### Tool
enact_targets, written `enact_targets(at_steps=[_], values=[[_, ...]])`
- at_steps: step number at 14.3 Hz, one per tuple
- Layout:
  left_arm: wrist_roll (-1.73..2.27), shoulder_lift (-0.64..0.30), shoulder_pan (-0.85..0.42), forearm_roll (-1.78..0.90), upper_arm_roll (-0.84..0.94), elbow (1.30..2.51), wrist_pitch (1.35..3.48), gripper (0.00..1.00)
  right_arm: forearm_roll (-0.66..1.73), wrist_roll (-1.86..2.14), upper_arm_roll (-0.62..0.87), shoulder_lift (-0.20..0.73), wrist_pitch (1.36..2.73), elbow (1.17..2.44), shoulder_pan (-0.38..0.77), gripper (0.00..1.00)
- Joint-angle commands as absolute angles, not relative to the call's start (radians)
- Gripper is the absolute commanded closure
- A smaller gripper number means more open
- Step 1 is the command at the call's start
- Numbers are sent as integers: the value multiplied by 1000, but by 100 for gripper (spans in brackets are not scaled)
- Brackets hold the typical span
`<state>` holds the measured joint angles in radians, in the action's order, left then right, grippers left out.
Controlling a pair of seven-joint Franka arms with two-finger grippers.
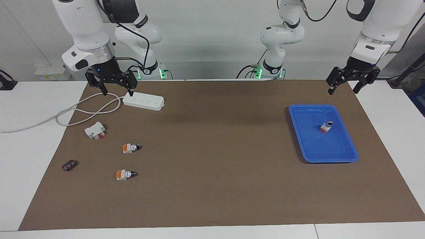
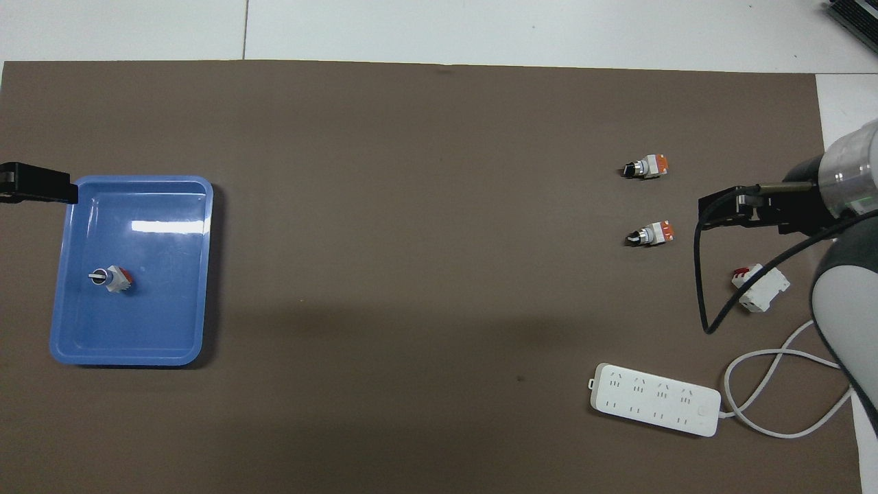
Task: Turn and place switch with both arms
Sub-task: 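Move the right gripper toward the nearer white switch with red top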
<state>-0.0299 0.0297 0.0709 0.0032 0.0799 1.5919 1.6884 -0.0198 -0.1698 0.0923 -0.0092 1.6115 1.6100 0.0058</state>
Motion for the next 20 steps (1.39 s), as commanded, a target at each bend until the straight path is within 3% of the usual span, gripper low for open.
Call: enact_targets(at_steps=[1, 7, 10, 14, 20], values=[[-23, 60, 72, -3, 80, 1621, 1684, 0, -17, -182, 97, -37, 1629, 1644, -5, 0], [-32, 58, 63, -3, 81, 1621, 1701, 0, -8, -155, 97, -41, 1635, 1663, -15, 0], [-60, 58, 71, -12, 84, 1621, 1691, 0, -3, -62, 92, -73, 1741, 1754, -20, 0], [-84, 60, 61, -34, 84, 1618, 1626, 0, -2, 177, 89, -121, 1831, 1880, -44, 0], [-84, 75, 58, -40, 84, 1643, 1605, 0, 0, 647, 89, -114, 1870, 1959, -51, 0]])
